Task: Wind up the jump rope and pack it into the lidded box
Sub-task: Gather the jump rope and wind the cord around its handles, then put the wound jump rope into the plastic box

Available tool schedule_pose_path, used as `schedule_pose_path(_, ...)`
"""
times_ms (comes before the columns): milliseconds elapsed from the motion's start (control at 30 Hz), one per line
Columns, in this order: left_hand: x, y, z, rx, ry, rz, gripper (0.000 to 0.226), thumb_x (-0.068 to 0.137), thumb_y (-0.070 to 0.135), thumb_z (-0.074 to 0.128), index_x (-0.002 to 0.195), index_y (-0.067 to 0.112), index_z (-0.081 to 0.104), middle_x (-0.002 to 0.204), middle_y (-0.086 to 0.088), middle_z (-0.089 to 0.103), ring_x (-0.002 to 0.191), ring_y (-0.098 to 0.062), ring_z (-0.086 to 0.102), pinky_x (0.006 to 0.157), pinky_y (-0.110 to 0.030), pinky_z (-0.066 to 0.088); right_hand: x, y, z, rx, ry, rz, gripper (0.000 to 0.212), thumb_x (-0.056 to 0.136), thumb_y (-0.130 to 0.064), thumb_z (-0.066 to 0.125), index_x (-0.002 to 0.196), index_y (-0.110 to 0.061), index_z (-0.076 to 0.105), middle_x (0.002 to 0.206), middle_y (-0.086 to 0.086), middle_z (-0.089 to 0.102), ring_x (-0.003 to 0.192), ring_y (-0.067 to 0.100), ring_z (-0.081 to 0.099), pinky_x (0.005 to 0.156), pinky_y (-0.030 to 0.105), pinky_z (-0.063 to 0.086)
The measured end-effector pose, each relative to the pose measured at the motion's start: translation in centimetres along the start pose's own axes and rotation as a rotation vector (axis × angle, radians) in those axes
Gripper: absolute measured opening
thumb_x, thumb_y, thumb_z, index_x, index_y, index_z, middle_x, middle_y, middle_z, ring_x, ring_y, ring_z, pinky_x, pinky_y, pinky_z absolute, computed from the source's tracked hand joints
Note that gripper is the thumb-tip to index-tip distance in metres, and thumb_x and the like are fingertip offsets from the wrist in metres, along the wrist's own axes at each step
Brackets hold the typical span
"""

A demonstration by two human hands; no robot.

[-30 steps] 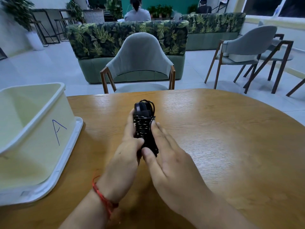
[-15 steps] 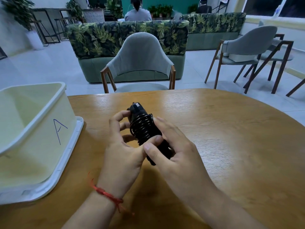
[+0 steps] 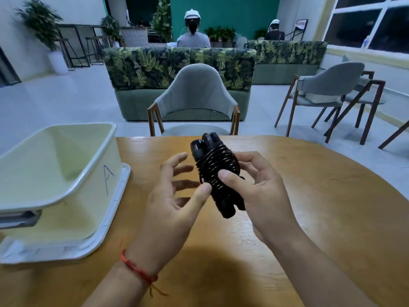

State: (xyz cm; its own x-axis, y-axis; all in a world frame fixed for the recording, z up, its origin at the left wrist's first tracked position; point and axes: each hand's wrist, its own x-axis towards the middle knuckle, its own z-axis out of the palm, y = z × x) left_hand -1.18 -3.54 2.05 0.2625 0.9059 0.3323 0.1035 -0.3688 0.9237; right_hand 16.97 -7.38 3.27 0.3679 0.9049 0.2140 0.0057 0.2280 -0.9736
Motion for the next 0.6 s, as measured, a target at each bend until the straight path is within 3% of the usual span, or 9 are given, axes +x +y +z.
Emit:
schedule_pose_path(67,0.1,1.2,-1.6,-0.181,0.028,-0.144,0.060,0.097,0.050,0.075,0.151,0.037,0.053,0.136,0.002,0.072,0.116,-0.018,0.078,0.087,-0.041,0.069,-0.2,-1.5,1.1,0.042,-0.063,0.014,0.023,0.095,-0.010,0.082,0.111,-0.027,0.079,0.119,-0.001,0.081,0.094,0.027,0.078,0.057,0.018,0.056)
schedule_pose_path(167,0.0,3.6,-3.9,-0.354,0.059,-0.236,0.051,0.093,0.045,0.067,0.138,0.022,0.070,0.123,-0.015,0.080,0.104,-0.029,0.079,0.083,-0.045,0.070,-0.7,-3.8,3.7,0.078,-0.147,-0.001,0.022,0.096,-0.009,0.080,0.114,-0.022,0.079,0.120,0.003,0.081,0.096,0.026,0.075,0.055,0.013,0.052)
schedule_pose_path(267,-0.4,5.8,-7.1,-0.321,0.128,-0.190,0.040,0.092,0.040,0.069,0.125,0.019,0.076,0.102,-0.008,0.083,0.088,-0.021,0.077,0.082,-0.047,0.070,-1.1,-6.0,6.6,0.088,-0.210,-0.029,0.022,0.098,-0.010,0.080,0.116,-0.023,0.080,0.121,0.002,0.081,0.099,0.023,0.074,0.059,0.013,0.054)
schedule_pose_path(367,-0.7,7.5,-10.3,-0.241,0.183,-0.159,0.038,0.088,0.038,0.072,0.120,0.017,0.077,0.090,-0.001,0.082,0.080,-0.013,0.078,0.077,-0.038,0.070,-1.1,-7.6,9.3,0.071,-0.262,-0.043,0.028,0.098,-0.013,0.080,0.124,-0.024,0.080,0.123,-0.002,0.081,0.106,0.014,0.079,0.071,0.019,0.060)
schedule_pose_path(433,-0.9,8.3,-12.8,-0.170,0.221,-0.155,0.031,0.094,0.034,0.072,0.120,0.018,0.076,0.086,0.003,0.083,0.080,-0.009,0.081,0.075,-0.034,0.071,-0.9,-8.7,11.5,0.058,-0.301,-0.044,0.034,0.099,-0.012,0.079,0.131,-0.020,0.078,0.122,-0.001,0.082,0.101,0.010,0.081,0.076,0.023,0.064)
schedule_pose_path(533,-1.2,9.0,-17.0,0.100,0.273,-0.118,0.013,0.104,0.038,0.068,0.113,0.036,0.078,0.094,0.018,0.084,0.088,-0.006,0.082,0.068,-0.033,0.068,0.1,-10.2,15.3,0.044,-0.398,-0.064,0.034,0.098,-0.006,0.079,0.130,-0.018,0.078,0.111,-0.004,0.085,0.093,0.018,0.084,0.082,0.034,0.069)
schedule_pose_path(600,-0.9,8.8,-20.2,0.334,0.366,-0.115,0.015,0.106,0.043,0.064,0.101,0.045,0.078,0.095,0.024,0.081,0.087,-0.001,0.076,0.068,-0.034,0.062,1.8,-10.4,18.0,0.005,-0.443,-0.085,0.032,0.097,-0.005,0.079,0.126,-0.020,0.079,0.103,-0.009,0.085,0.086,0.016,0.082,0.082,0.038,0.070)
